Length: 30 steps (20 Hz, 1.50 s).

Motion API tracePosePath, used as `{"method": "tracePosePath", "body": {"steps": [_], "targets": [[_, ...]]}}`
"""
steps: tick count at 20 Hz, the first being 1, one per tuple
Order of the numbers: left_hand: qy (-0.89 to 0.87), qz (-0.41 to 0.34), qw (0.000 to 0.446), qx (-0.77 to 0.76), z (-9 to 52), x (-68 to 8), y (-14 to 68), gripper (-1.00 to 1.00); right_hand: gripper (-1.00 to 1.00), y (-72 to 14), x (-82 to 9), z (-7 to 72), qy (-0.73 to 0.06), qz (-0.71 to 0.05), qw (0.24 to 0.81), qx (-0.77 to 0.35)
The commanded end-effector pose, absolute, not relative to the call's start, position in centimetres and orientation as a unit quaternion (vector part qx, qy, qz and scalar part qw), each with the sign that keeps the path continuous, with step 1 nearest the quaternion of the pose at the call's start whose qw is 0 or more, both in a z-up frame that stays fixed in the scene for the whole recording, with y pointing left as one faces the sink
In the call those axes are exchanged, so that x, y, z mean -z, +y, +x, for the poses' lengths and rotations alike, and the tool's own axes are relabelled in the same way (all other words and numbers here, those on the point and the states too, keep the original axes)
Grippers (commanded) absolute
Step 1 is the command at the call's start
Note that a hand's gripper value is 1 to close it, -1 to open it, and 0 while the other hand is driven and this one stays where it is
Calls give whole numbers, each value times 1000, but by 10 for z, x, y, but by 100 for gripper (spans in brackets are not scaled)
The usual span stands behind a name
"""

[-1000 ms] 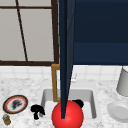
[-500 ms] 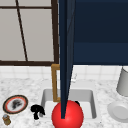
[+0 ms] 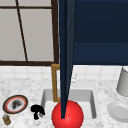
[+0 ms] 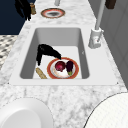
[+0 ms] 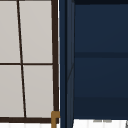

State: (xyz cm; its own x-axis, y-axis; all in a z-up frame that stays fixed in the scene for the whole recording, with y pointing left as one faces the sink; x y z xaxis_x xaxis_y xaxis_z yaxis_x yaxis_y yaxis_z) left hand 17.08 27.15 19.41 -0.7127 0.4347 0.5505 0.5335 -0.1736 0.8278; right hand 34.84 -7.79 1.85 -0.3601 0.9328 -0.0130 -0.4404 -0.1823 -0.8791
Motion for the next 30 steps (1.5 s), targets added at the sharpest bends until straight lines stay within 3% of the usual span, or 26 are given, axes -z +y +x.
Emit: {"method": "tracePosePath", "body": {"steps": [1,6,15,24,25,27,30], "targets": [[-642,-377,37,667,171,-194,272,0,-100,-67,0,353,-399,-304,464,-730],[-642,-377,37,667,171,-194,272,0,-100,-43,29,363,-372,-338,439,-745],[-642,-377,37,667,171,-194,272,0,-100,-49,62,391,-400,-273,434,-759],[-642,-377,37,667,171,-194,272,0,-100,-46,86,416,-408,-278,418,-763],[-642,-377,37,667,171,-194,272,0,100,-42,91,417,-411,-288,403,-766],[-642,-377,37,667,171,-194,272,0,100,-34,93,419,-432,-326,345,-767],[-642,-377,37,667,171,-194,272,0,100,-33,91,417,-473,-336,326,-746]]}}
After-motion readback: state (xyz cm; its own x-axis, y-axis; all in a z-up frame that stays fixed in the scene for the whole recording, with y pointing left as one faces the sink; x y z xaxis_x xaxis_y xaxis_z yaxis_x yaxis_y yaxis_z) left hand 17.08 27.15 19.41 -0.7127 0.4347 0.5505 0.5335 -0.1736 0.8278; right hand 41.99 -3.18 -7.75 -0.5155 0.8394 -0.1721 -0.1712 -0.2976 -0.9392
